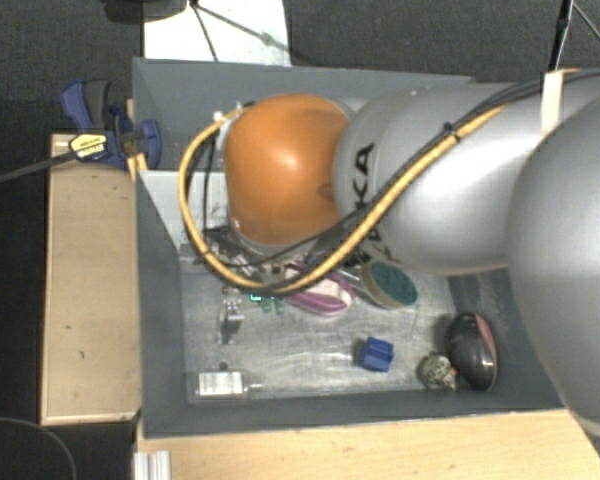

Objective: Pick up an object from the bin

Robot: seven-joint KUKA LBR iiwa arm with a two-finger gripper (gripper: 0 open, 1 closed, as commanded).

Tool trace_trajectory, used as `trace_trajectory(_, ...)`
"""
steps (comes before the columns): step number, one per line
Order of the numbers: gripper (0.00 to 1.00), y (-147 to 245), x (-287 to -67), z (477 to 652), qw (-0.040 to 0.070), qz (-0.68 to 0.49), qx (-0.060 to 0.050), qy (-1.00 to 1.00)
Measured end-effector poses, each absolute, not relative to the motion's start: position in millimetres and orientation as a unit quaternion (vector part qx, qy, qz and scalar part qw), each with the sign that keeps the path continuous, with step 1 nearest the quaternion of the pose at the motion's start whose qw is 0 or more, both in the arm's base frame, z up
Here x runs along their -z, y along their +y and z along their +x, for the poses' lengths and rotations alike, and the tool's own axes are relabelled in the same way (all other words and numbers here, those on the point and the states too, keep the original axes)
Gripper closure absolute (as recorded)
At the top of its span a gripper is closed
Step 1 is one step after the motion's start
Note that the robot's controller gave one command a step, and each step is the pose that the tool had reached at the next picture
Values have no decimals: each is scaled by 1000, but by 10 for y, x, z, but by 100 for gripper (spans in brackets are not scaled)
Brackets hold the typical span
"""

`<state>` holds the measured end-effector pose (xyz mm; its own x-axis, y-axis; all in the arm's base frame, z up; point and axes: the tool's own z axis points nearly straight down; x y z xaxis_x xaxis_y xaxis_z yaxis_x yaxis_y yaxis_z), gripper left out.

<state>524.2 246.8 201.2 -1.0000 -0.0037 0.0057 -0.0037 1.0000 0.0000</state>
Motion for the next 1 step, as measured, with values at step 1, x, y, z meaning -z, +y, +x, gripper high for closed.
trace_trajectory(1, 0, 2151, -720, 4814, -8, 200, 2, -980)
